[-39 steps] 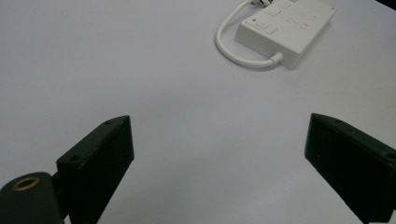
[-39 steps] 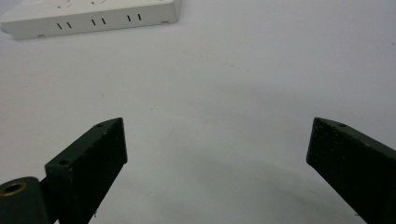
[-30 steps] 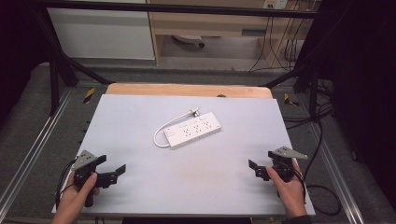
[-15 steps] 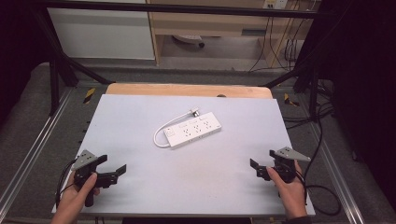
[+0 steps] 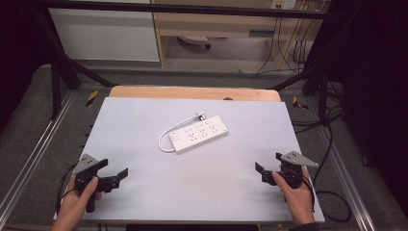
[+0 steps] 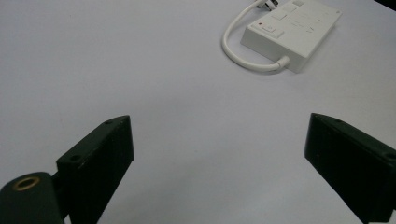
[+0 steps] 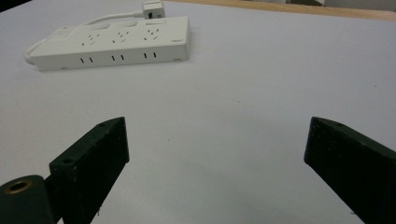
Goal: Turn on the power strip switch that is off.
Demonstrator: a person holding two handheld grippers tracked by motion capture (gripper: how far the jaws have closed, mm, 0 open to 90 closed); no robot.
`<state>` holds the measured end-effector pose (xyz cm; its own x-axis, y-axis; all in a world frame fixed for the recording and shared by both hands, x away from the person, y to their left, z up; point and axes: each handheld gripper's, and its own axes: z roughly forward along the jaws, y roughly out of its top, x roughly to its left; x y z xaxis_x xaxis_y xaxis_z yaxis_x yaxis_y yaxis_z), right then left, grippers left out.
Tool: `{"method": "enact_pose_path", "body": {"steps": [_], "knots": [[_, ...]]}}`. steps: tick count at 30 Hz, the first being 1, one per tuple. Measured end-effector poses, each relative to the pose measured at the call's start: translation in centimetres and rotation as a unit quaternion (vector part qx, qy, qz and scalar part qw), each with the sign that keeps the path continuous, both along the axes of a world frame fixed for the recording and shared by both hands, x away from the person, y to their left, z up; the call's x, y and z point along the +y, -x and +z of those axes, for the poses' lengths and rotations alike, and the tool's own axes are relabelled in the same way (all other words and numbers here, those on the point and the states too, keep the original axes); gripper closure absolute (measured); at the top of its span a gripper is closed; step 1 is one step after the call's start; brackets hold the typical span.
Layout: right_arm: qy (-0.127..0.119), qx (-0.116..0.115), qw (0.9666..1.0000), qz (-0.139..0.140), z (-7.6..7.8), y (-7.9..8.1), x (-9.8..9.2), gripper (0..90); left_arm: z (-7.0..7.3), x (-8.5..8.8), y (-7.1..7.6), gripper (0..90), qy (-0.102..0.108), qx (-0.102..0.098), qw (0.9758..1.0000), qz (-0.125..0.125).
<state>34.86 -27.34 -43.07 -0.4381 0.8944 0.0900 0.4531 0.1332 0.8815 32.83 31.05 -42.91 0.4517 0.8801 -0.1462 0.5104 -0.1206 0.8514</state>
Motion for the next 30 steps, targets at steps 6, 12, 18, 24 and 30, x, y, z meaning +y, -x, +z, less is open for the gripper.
{"method": "enact_pose_path", "body": {"steps": [6, 12, 18, 24, 30], "knots": [[-0.005, -0.004, 0.9999, 0.008, 0.5, -0.2, 0.4, 4.4, 0.1, -0.4, -0.3, 8.3, -0.004, -0.002, 1.0000, 0.000], [0.006, 0.013, 0.9998, 0.012, 1.6, -1.0, 1.2, 5.4, 0.3, 0.3, -0.3, 8.2, -0.001, -0.007, 0.9999, 0.012], [0.003, 0.016, 0.9996, 0.022, 2.9, -2.0, 1.9, 4.9, 0.2, 0.8, -0.8, 8.2, 0.004, -0.007, 0.9999, 0.012], [0.001, 0.023, 0.9992, 0.033, 4.0, -3.5, 2.6, 5.5, -0.4, 1.5, -1.4, 8.5, 0.004, 0.000, 0.9998, 0.019], [0.005, 0.029, 0.9990, 0.034, 4.6, -5.4, 3.2, 6.4, -0.4, 1.4, -1.0, 8.4, -0.004, -0.005, 0.9999, 0.012]]}}
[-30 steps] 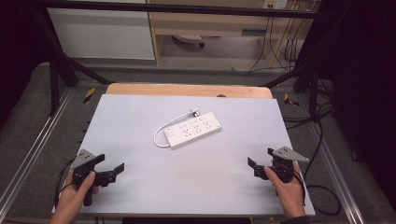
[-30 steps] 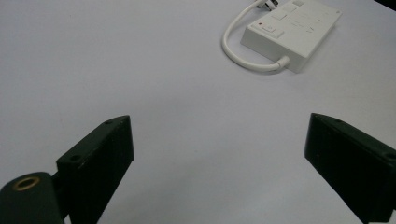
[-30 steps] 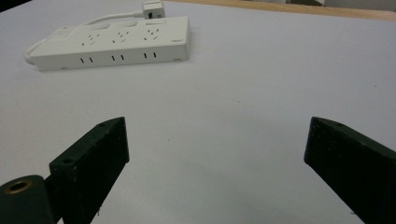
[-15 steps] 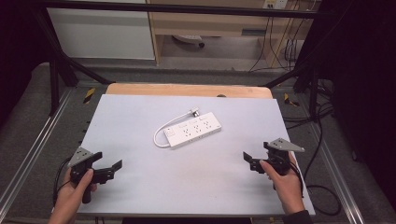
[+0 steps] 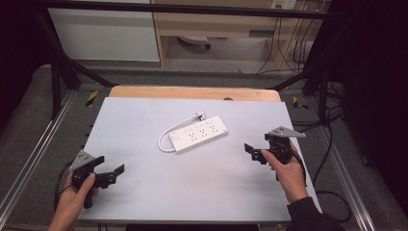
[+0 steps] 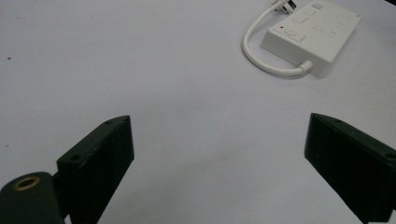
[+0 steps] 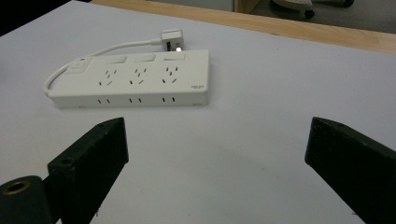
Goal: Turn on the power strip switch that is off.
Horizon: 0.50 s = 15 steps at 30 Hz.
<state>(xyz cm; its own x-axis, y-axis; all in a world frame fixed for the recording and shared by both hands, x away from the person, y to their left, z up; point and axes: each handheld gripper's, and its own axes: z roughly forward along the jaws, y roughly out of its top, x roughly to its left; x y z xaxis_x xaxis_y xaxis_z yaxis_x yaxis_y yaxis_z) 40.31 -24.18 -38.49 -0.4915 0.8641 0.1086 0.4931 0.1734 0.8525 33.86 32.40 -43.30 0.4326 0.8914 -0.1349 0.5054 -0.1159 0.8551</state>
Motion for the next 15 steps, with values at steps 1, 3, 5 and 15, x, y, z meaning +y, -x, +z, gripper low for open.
{"method": "enact_pose_path", "body": {"steps": [1, 3, 5, 15], "knots": [[-0.001, 0.003, 1.0000, -0.001, 0.1, -0.3, 0.1, 6.3, 0.0, 0.0, 0.0, 7.9, 0.000, 0.000, 1.0000, 0.000], [0.002, 0.002, 1.0000, 0.002, 0.3, -1.0, 0.4, 6.2, 0.0, 0.0, 0.0, 7.7, 0.001, -0.001, 1.0000, 0.001], [0.007, 0.002, 1.0000, 0.003, 0.6, -1.7, 0.7, 5.1, 0.0, 0.0, 0.0, 7.8, 0.002, 0.000, 1.0000, 0.002], [0.030, 0.000, 0.9992, 0.026, 2.3, -4.2, 2.4, 6.1, -0.2, -0.2, 0.4, 6.2, 0.003, 0.011, 0.9999, 0.006]]}}
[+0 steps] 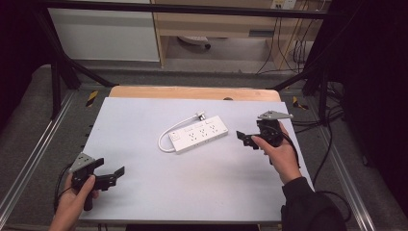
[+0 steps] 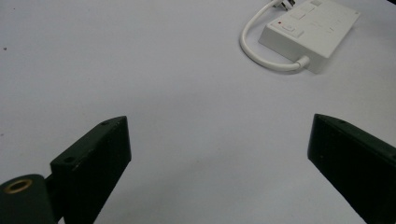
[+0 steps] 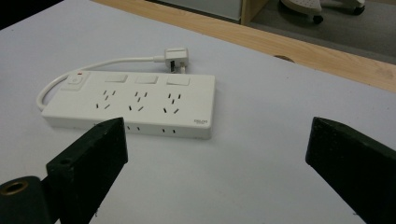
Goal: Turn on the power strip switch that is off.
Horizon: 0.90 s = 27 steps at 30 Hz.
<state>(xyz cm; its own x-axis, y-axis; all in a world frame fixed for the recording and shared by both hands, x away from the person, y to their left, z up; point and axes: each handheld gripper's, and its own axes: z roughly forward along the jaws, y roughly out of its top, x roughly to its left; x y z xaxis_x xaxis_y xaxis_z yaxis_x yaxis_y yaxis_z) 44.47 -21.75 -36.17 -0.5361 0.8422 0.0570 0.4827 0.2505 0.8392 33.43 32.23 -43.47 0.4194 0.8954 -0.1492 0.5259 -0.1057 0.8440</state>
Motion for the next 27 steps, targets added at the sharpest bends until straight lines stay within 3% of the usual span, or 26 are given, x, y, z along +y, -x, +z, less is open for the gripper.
{"method": "enact_pose_path", "body": {"steps": [9, 18, 27], "knots": [[0.003, 0.014, 0.9999, 0.007, 0.2, -0.6, 1.2, 7.1, 0.1, 0.0, 0.1, 6.3, -0.005, -0.005, 1.0000, 0.001], [-0.001, 0.032, 0.9995, -0.006, -0.3, -1.5, 1.3, 8.4, 0.2, 0.0, -0.1, 6.6, -0.004, -0.004, 1.0000, -0.002], [-0.009, 0.022, 0.9994, -0.023, -0.1, -2.1, 0.8, 7.7, 0.1, -0.2, -0.1, 6.6, -0.009, -0.002, 0.9999, -0.011]]}}
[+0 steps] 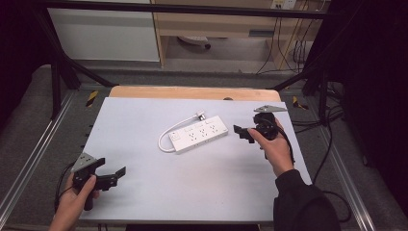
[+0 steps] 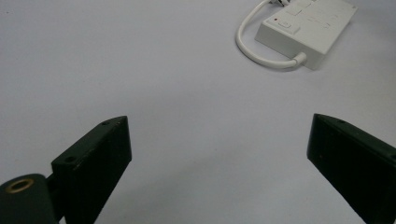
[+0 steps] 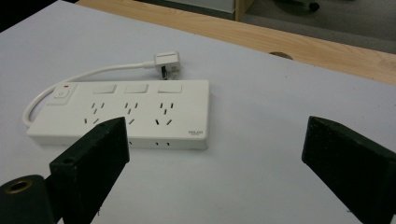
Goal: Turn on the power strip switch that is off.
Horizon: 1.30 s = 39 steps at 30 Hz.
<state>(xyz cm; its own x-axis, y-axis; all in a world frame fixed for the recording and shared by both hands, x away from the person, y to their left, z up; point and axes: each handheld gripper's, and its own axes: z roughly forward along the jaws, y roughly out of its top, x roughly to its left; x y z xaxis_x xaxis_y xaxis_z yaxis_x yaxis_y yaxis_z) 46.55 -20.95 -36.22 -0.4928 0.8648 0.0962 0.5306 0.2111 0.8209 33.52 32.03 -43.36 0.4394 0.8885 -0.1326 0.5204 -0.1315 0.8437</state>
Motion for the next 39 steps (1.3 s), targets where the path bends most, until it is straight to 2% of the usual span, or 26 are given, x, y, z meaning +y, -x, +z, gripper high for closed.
{"method": "enact_pose_path", "body": {"steps": [3, 9, 15, 18, 20, 21, 24, 27, 33, 39], "knots": [[0.001, -0.006, 1.0000, -0.002, 0.1, -0.2, 0.0, 7.6, -0.1, 0.0, 0.0, 6.6, -0.004, 0.001, 1.0000, 0.001], [-0.014, -0.026, 0.9995, -0.008, 0.5, -1.4, 0.5, 5.1, -0.1, 0.1, 0.1, 6.6, -0.004, 0.001, 1.0000, 0.005], [-0.008, -0.032, 0.9994, -0.006, 0.7, -2.4, 1.2, 6.2, -0.2, 0.2, 0.0, 6.6, -0.003, 0.003, 1.0000, 0.005], [-0.007, -0.035, 0.9993, -0.009, 0.8, -3.0, 1.9, 8.6, -0.2, 0.2, 0.1, 6.6, -0.002, 0.003, 1.0000, 0.006], [-0.009, -0.050, 0.9986, -0.013, 1.1, -3.2, 2.2, 11.7, -0.3, 0.2, 0.1, 6.6, -0.004, 0.004, 1.0000, 0.006], [-0.016, -0.054, 0.9983, -0.014, 1.2, -3.2, 2.4, 12.3, -0.3, 0.2, 0.1, 6.6, -0.004, 0.004, 1.0000, 0.006], [-0.013, -0.062, 0.9978, -0.018, 1.4, -3.6, 2.9, 14.5, -0.3, 0.2, 0.1, 6.6, -0.004, 0.004, 1.0000, 0.004], [-0.007, -0.060, 0.9980, -0.019, 1.5, -4.2, 3.4, 16.0, -0.3, 0.1, 0.1, 6.6, -0.004, 0.004, 1.0000, 0.002], [-0.003, -0.073, 0.9969, -0.030, 1.5, -5.1, 4.0, 22.2, -0.3, 0.1, 0.1, 6.6, -0.009, 0.003, 1.0000, -0.002], [0.009, -0.080, 0.9959, -0.041, 1.5, -6.2, 4.6, 31.7, -0.3, 0.0, 0.1, 6.6, -0.009, 0.004, 0.9999, -0.006]]}}
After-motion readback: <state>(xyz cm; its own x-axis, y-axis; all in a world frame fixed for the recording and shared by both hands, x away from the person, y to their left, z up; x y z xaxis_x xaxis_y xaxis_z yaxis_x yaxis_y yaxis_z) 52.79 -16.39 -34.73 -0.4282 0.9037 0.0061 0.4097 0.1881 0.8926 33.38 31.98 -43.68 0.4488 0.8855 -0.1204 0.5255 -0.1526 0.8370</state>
